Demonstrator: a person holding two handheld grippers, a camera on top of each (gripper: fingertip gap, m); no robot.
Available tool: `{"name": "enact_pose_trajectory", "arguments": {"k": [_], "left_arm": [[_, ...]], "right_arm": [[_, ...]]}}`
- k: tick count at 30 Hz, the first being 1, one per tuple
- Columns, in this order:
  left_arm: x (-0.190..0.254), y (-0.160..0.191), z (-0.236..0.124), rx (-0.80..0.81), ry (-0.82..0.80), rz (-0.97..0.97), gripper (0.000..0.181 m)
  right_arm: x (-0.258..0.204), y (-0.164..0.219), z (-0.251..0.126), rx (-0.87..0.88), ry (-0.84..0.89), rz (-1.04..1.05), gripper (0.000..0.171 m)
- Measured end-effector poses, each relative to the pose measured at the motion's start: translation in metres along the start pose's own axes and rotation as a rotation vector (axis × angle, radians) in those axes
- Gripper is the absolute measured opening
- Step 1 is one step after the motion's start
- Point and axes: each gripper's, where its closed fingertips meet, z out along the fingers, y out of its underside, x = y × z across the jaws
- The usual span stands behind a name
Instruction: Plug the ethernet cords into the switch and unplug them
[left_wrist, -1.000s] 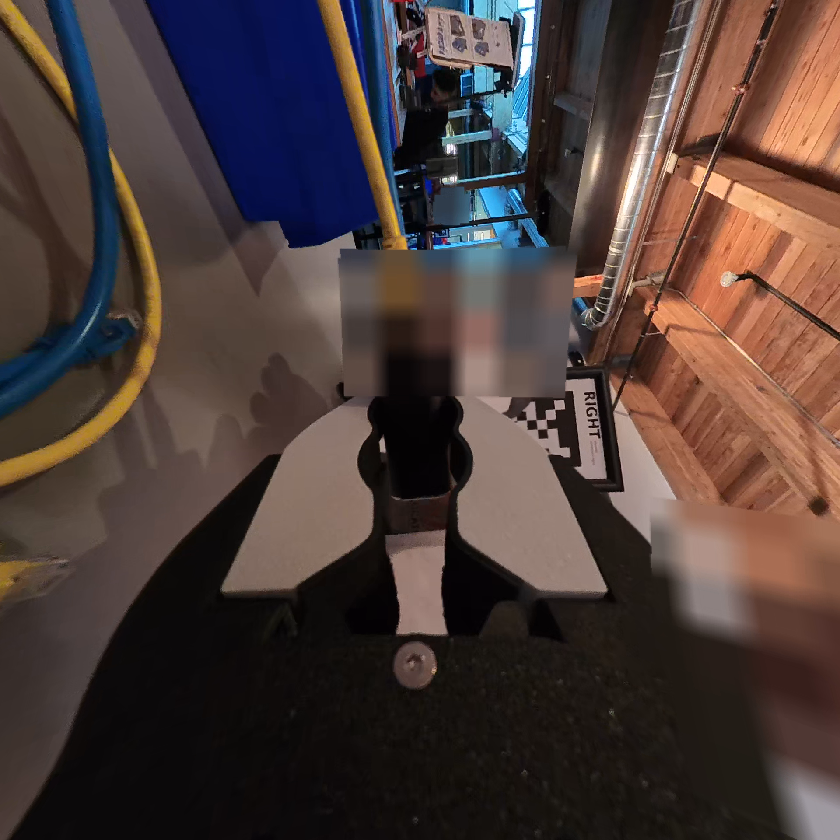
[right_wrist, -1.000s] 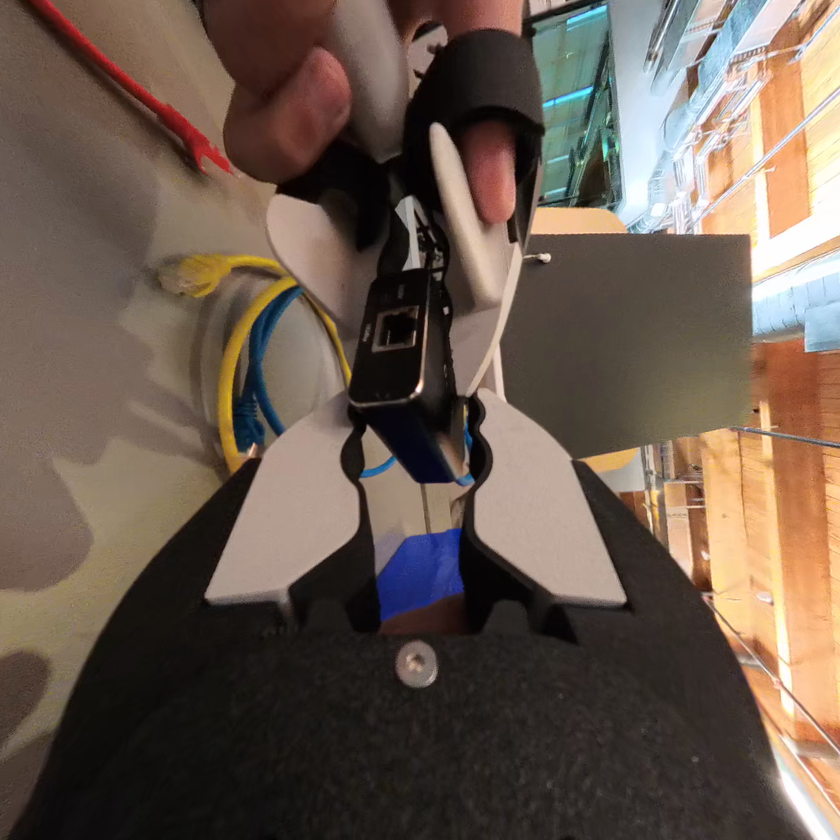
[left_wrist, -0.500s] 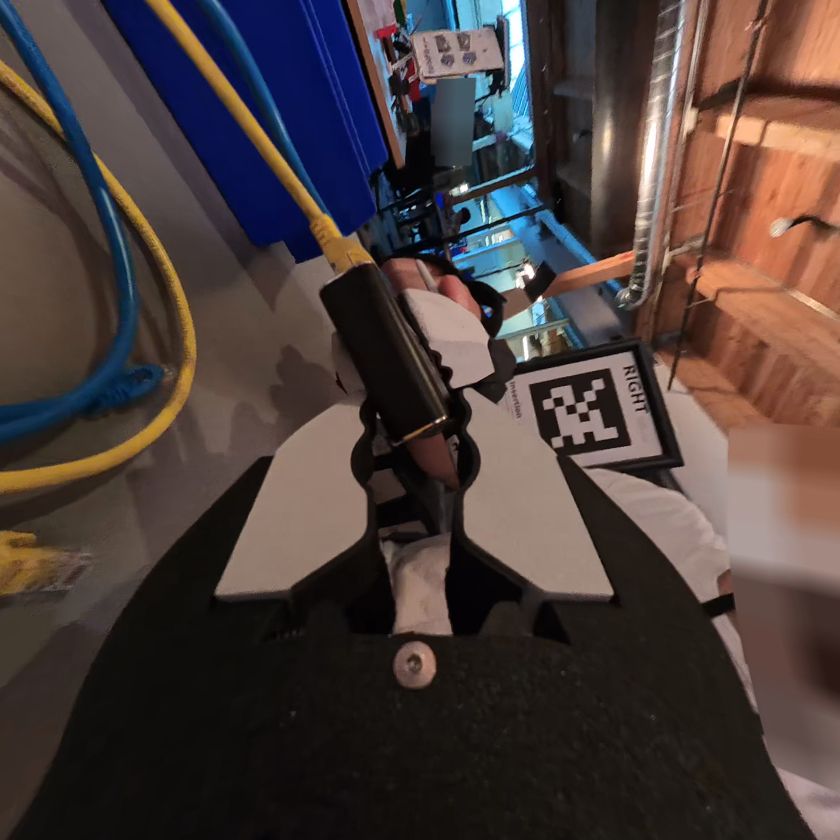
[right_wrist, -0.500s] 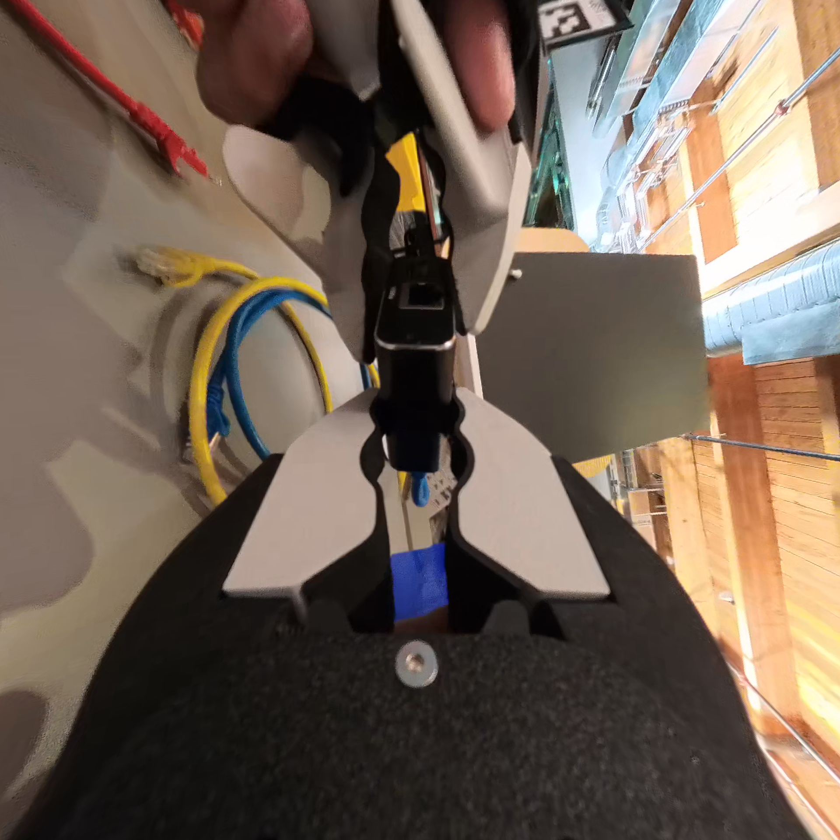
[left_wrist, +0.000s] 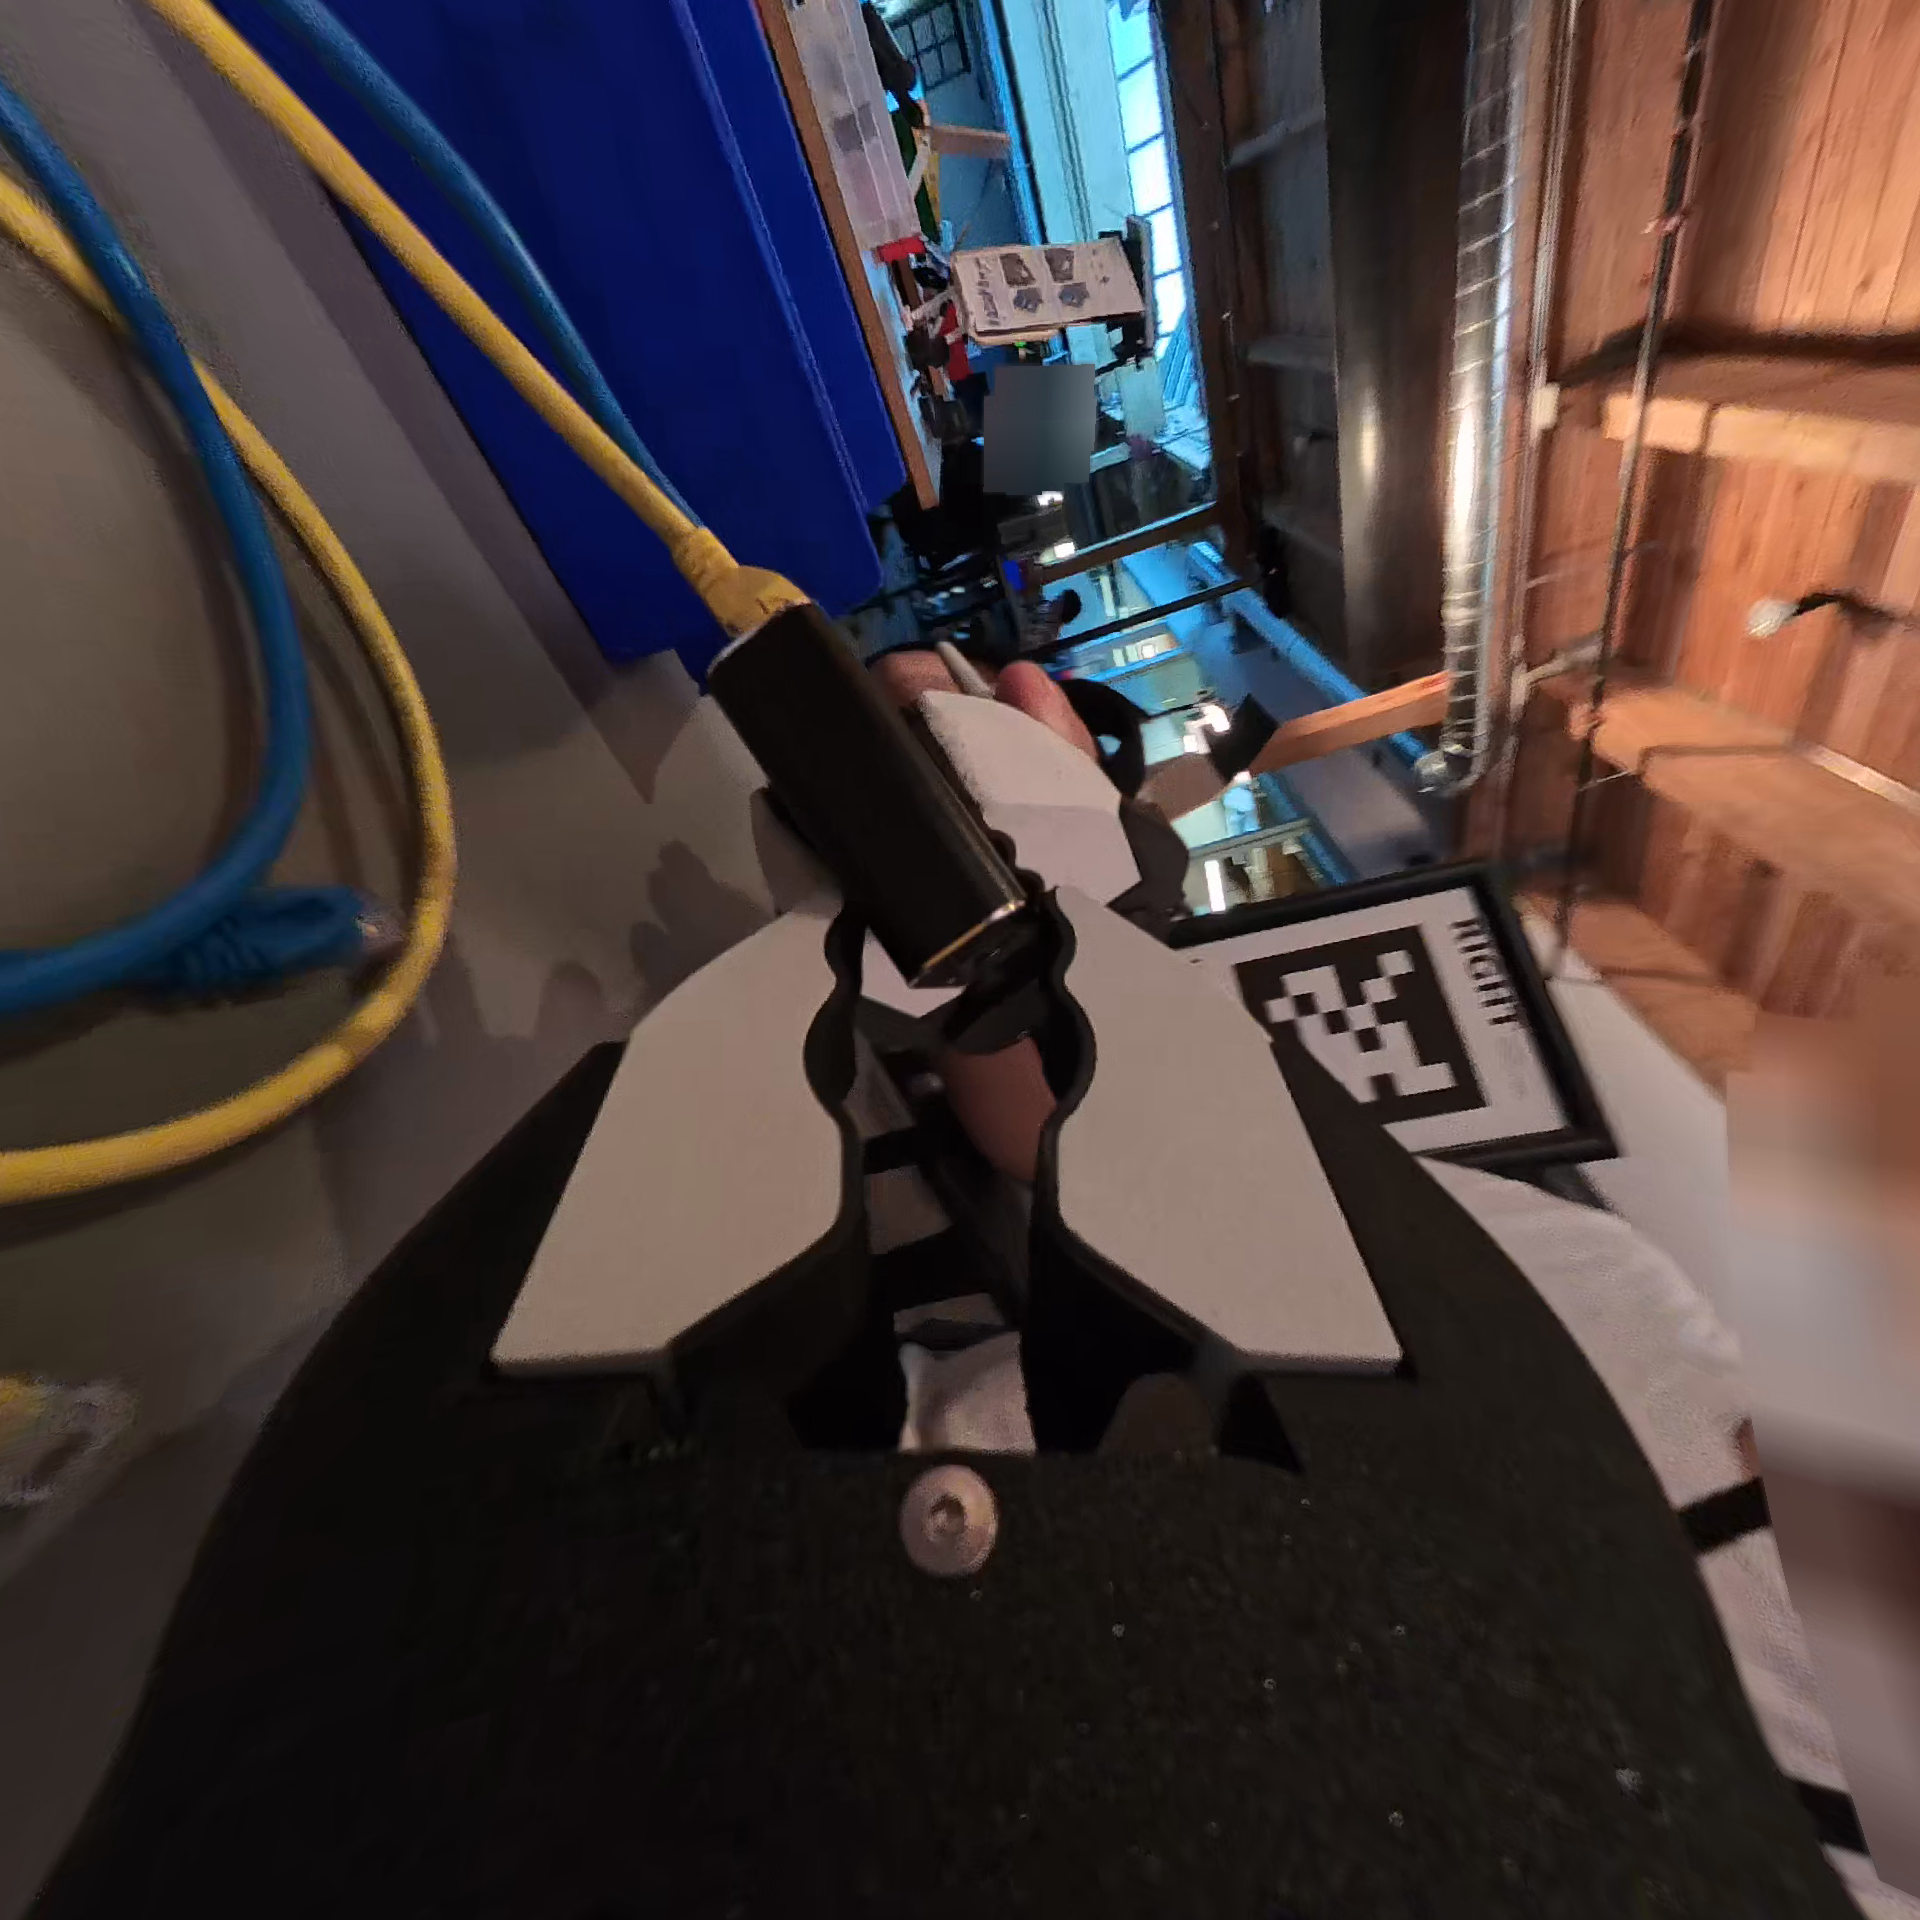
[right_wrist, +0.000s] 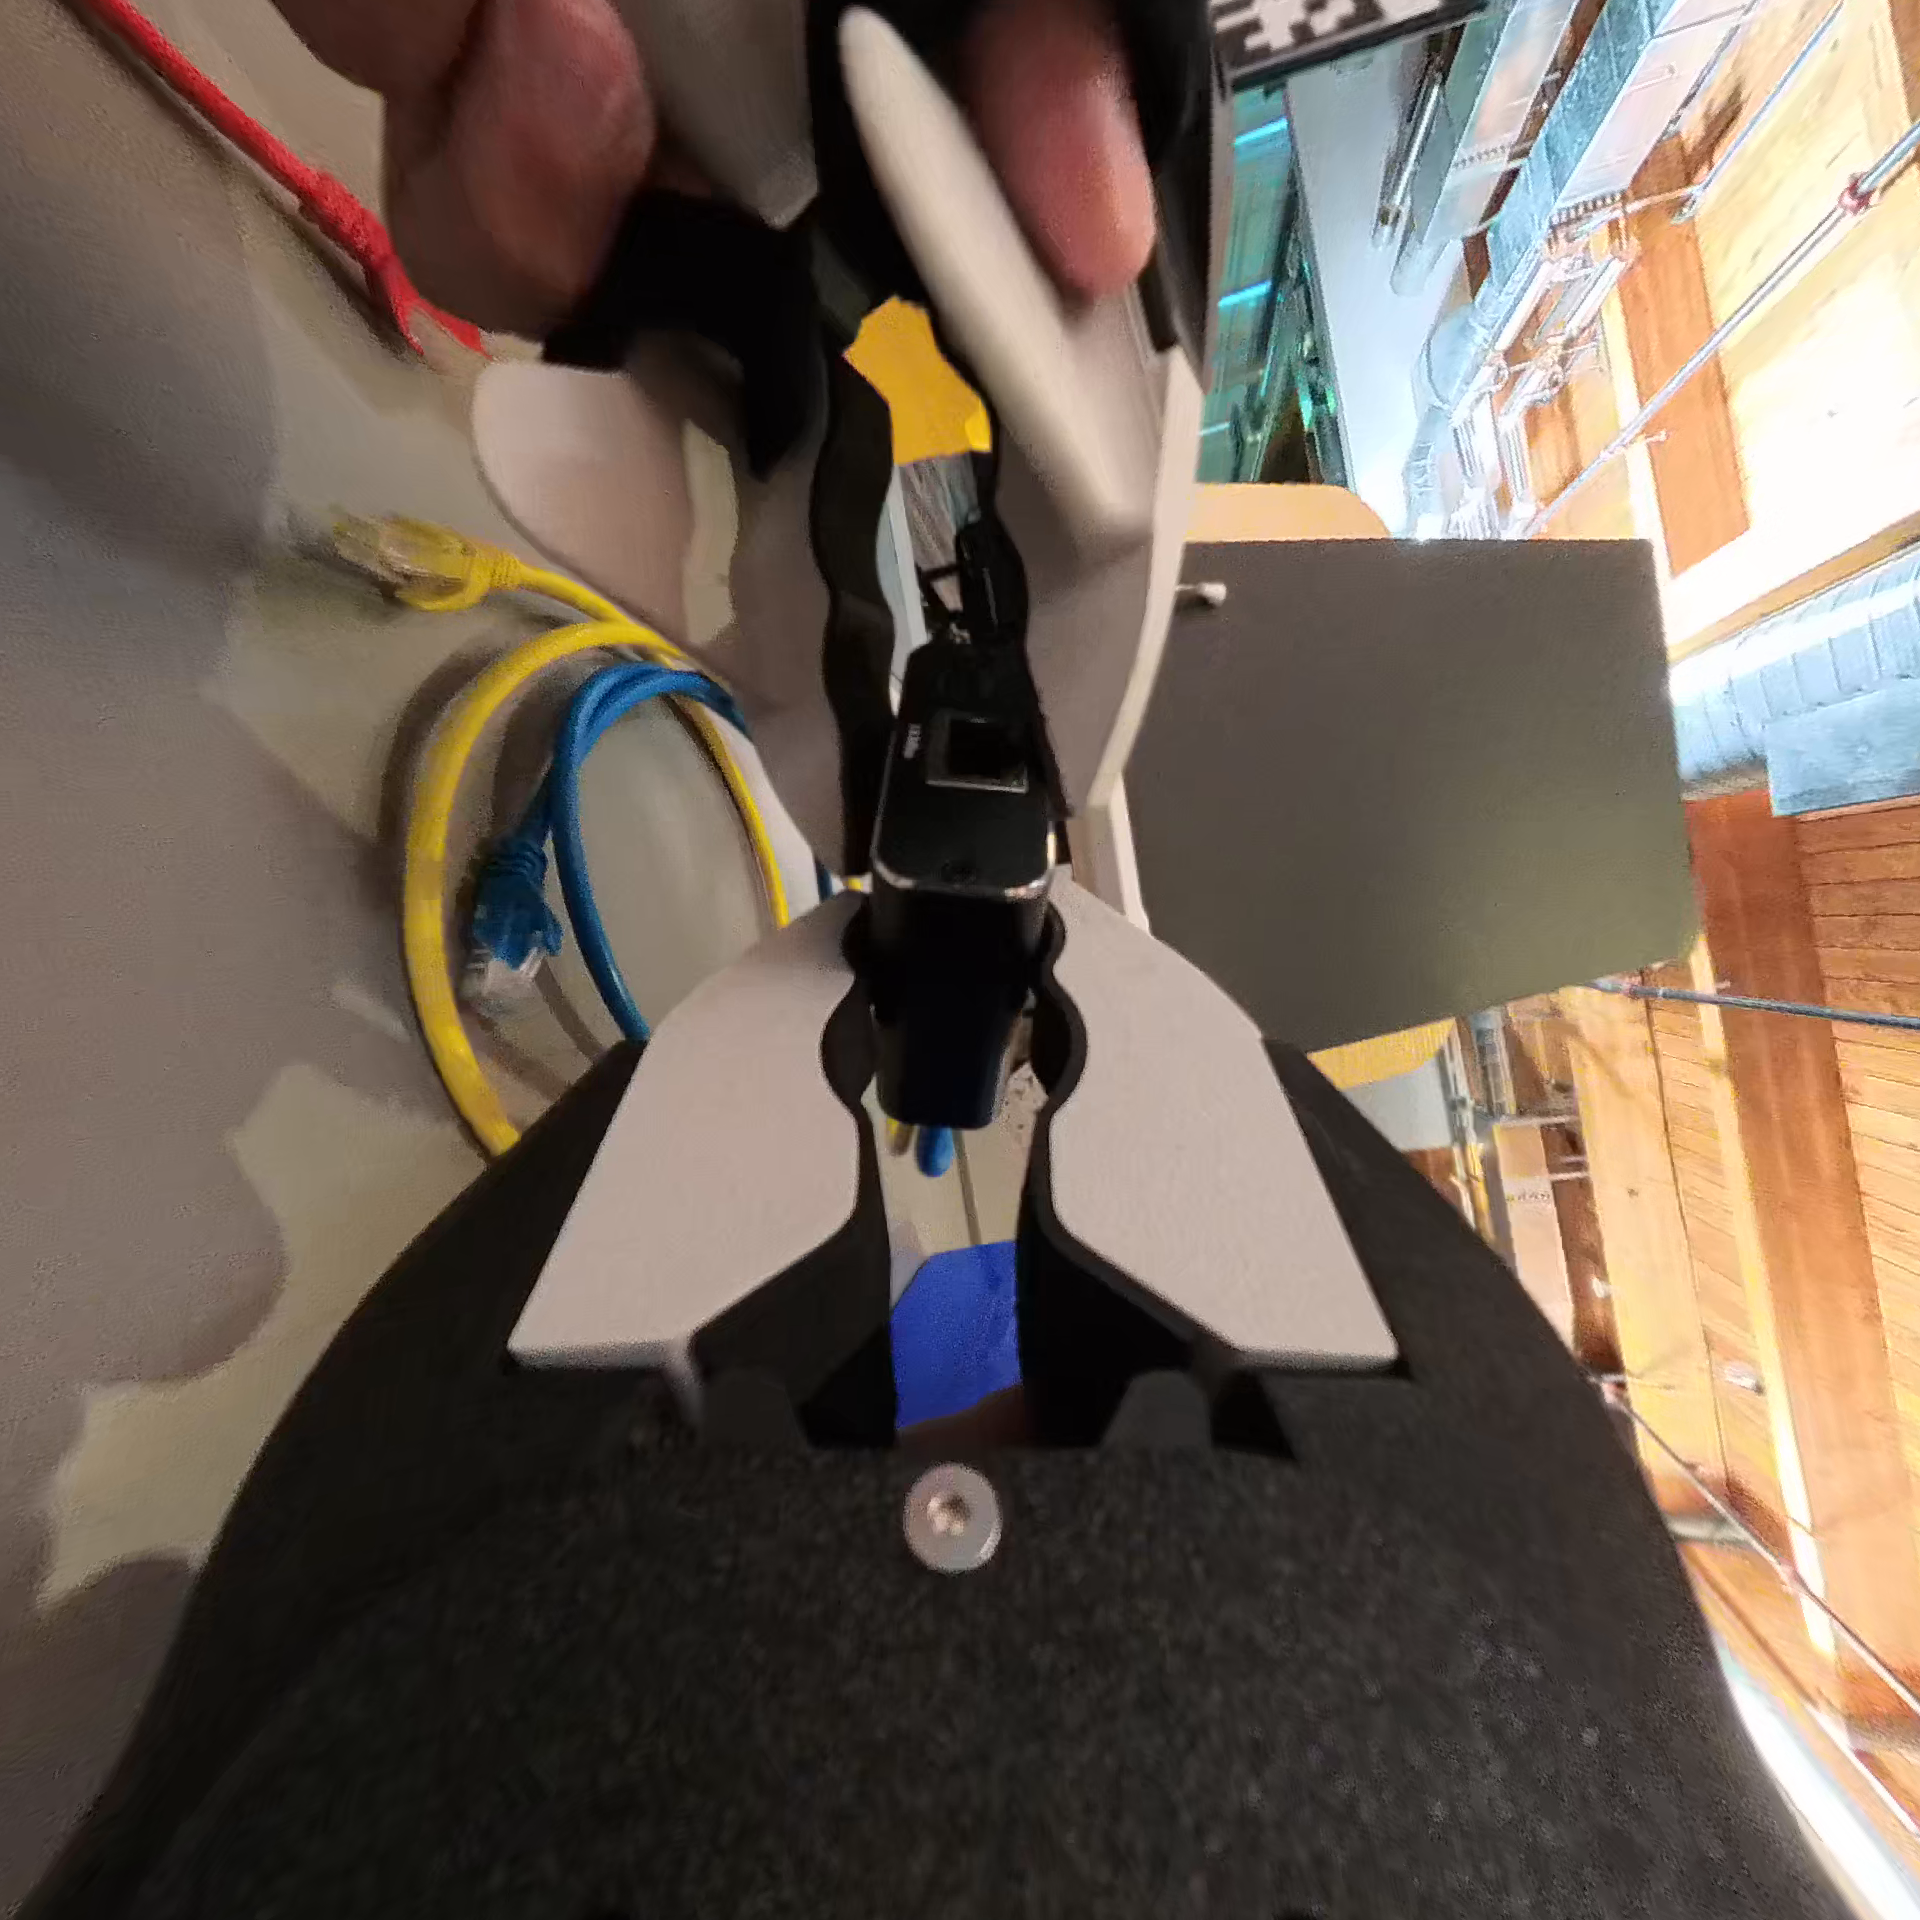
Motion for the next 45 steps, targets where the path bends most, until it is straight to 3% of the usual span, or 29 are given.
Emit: {"name": "enact_pose_trajectory", "arguments": {"k": [3,7,10,13,27,41,45], "left_arm": [[-0.005,-0.013,-0.014,0.048,-0.136,0.195,0.035],[-0.025,-0.019,-0.038,0.002,-0.555,0.658,0.057],[0.002,-0.001,-0.022,-0.018,-0.460,0.795,0.066],[0.003,0.004,-0.016,-0.038,-0.505,0.873,0.065],[-0.022,0.004,-0.010,0.010,-0.567,0.763,0.064],[-0.025,0.003,-0.010,0.005,-0.581,0.773,0.064],[-0.003,0.009,-0.047,0.089,-0.609,0.879,0.057]], "right_arm": [[0.001,0.003,-0.002,0.012,-0.001,-0.038,0.025],[-0.005,0.013,0.001,-0.053,-0.031,-0.005,0.025],[-0.010,0.009,0.000,-0.061,-0.054,0.034,0.025],[-0.009,-0.002,0.001,-0.052,-0.046,0.062,0.025],[-0.010,-0.030,0.001,-0.048,-0.054,0.123,0.031],[-0.016,-0.016,0.002,-0.029,-0.046,0.141,0.025],[-0.006,-0.002,0.009,-0.046,0.042,0.098,0.025]]}}
